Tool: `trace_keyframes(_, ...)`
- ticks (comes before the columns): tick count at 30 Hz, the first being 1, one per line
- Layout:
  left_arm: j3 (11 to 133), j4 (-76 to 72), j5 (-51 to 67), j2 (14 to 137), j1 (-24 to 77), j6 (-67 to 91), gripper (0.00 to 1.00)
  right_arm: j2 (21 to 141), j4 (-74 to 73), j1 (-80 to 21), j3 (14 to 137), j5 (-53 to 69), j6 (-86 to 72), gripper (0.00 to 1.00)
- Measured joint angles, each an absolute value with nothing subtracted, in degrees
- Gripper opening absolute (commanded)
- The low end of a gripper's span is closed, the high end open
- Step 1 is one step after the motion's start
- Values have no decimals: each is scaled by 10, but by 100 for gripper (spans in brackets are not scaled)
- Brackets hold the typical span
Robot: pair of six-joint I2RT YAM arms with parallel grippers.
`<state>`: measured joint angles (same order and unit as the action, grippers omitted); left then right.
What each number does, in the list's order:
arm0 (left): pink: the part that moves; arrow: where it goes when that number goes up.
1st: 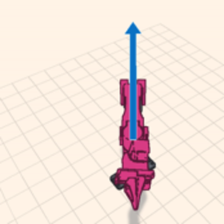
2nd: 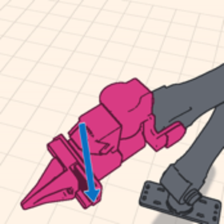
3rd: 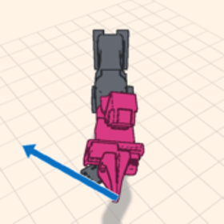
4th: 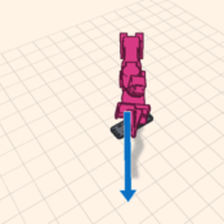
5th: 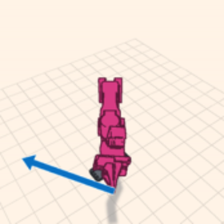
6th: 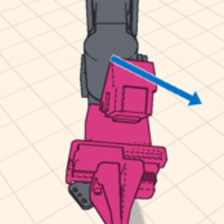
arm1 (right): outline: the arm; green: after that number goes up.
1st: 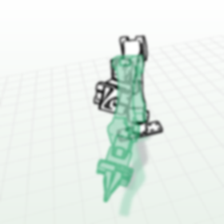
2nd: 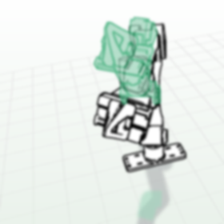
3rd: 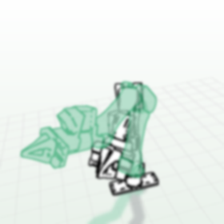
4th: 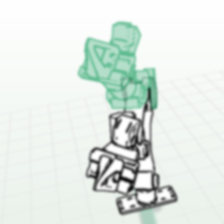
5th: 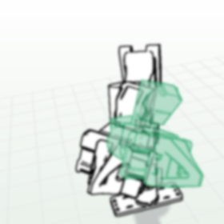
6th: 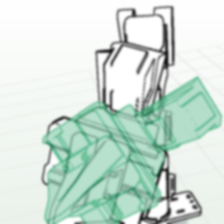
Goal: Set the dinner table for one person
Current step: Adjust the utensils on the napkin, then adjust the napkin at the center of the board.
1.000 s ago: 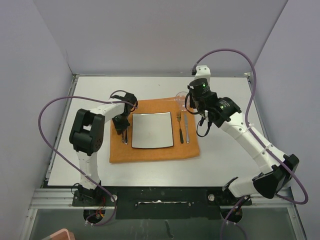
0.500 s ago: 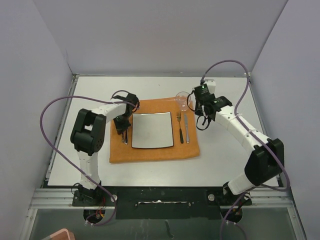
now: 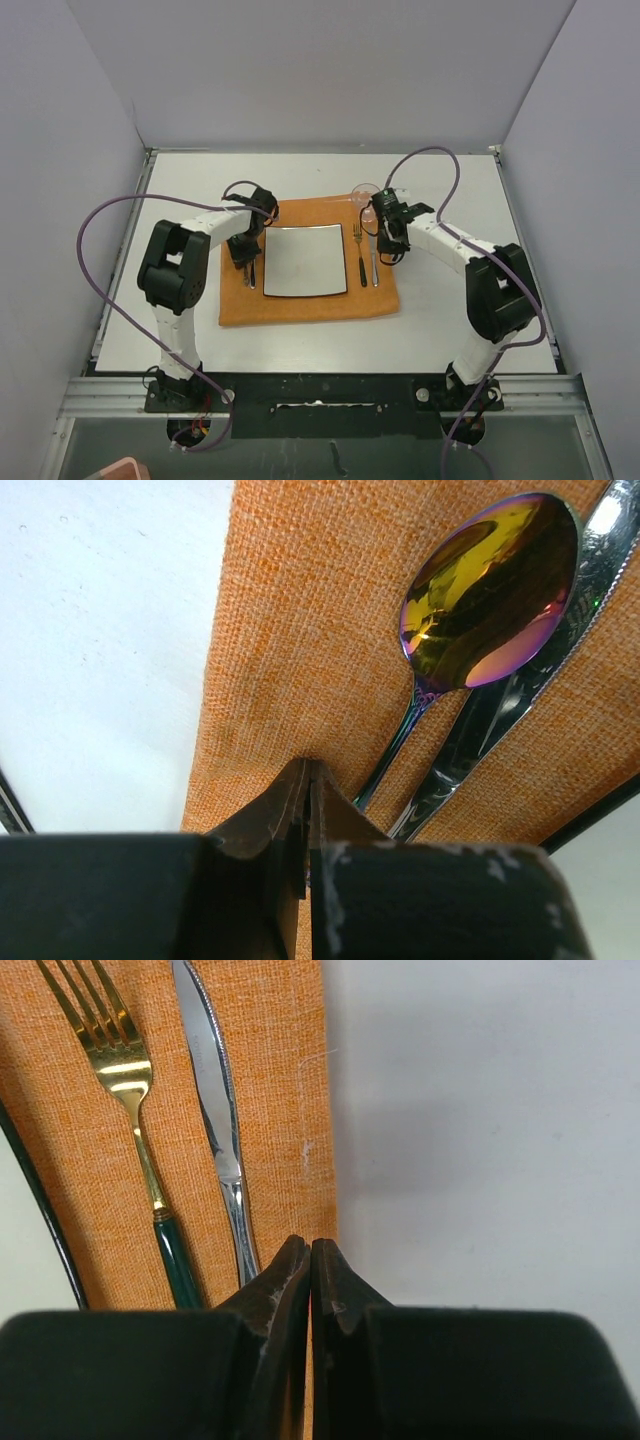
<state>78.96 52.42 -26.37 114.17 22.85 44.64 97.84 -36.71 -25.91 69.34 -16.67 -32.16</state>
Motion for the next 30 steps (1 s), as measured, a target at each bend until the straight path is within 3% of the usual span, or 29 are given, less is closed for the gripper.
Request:
trace_keyframes(19, 787, 490, -218, 1115, 229, 421, 0, 1080, -369, -259, 728, -155, -334, 0)
trace_keyframes(30, 825, 479, -227, 990, 220, 369, 0, 1081, -369, -258, 726, -180, -364, 0)
